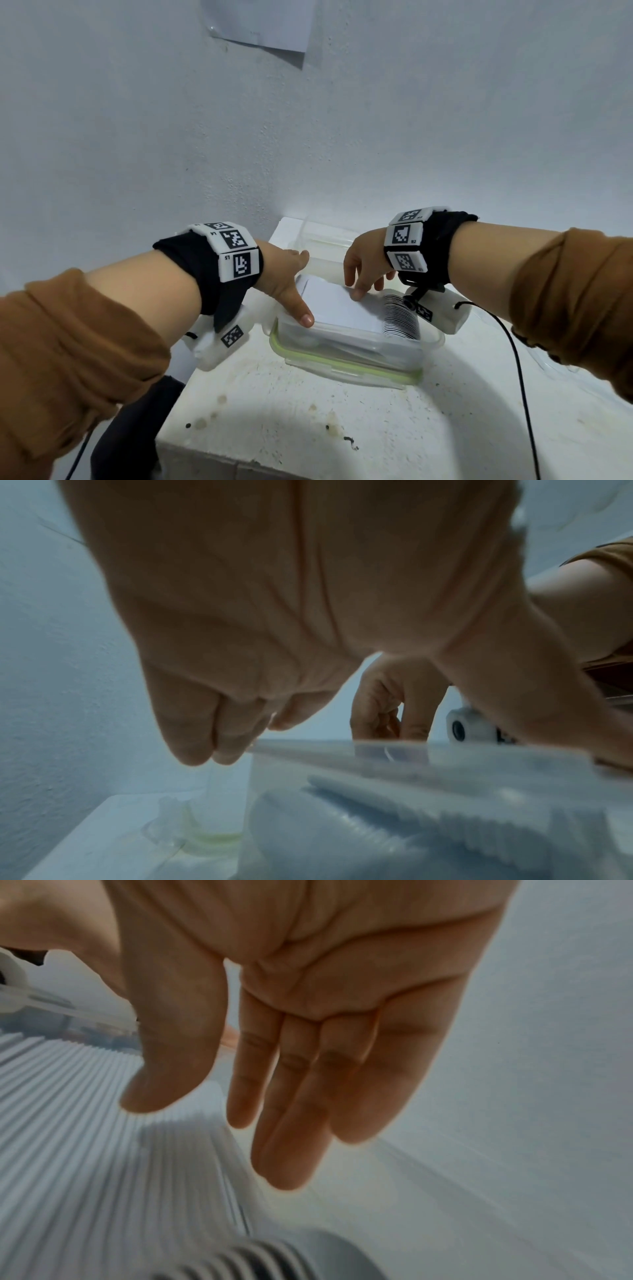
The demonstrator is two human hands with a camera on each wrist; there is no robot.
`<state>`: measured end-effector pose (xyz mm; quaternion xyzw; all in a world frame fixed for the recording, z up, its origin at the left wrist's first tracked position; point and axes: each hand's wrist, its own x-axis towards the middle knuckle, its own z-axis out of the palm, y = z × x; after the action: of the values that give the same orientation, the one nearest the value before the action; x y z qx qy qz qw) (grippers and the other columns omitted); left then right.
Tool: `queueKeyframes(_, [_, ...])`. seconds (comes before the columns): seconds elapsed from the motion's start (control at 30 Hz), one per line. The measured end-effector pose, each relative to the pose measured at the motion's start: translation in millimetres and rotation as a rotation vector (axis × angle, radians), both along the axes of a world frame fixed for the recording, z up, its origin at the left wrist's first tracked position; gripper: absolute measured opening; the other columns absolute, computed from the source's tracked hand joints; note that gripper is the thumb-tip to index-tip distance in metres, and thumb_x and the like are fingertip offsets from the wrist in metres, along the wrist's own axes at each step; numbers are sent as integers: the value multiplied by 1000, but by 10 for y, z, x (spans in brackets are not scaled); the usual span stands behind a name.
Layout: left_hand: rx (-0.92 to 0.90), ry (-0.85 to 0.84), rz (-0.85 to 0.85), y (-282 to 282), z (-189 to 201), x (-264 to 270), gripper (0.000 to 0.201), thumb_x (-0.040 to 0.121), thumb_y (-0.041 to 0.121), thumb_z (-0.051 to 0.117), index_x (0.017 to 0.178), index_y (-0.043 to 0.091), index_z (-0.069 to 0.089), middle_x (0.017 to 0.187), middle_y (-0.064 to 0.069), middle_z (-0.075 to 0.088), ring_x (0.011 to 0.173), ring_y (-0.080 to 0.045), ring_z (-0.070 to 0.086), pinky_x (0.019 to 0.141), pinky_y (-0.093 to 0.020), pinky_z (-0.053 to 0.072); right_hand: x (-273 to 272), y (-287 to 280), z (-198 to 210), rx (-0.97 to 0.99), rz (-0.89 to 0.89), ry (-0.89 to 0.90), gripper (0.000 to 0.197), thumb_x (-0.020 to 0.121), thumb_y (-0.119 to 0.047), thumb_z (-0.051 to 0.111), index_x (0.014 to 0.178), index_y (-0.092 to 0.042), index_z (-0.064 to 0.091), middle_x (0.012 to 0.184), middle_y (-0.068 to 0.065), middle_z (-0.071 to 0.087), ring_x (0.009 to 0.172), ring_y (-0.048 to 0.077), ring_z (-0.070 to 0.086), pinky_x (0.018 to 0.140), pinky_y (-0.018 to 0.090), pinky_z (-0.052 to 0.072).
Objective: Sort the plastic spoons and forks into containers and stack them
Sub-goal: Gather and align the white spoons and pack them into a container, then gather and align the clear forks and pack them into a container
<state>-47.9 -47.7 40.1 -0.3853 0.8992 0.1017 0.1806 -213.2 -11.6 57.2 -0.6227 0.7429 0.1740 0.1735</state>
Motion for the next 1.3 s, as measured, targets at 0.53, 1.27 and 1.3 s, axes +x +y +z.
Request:
queueKeyframes(0.53, [-117, -15, 17, 91, 404, -410, 72, 86, 68, 38, 147, 32, 24, 148, 12, 37, 138, -14, 30, 115, -36, 19, -407, 298, 394, -161, 40, -17, 16, 88, -33, 60, 78, -20, 58, 69, -8, 63, 60, 8, 60, 61, 20, 49])
queueKeyframes(1.27, [-173, -96, -329, 1384, 432, -2654, 53, 98, 50, 29, 143, 23, 38, 147, 6, 39, 135, -15, 34, 108, -30, 25, -2520, 1890, -98, 55, -232, 84, 17, 86, -31, 64, 92, -16, 59, 65, -6, 56, 51, 8, 52, 40, 11, 41])
queueKeyframes(1.3, [-163, -89, -328, 1400, 422, -2716, 53, 98, 51, 30, 141, 23, 40, 143, 5, 44, 132, -16, 38, 105, -30, 28, -2554, 1919, -145, 73, -227, 80, 20, 86, -32, 65, 96, -15, 61, 65, -7, 55, 51, 7, 51, 45, 13, 41])
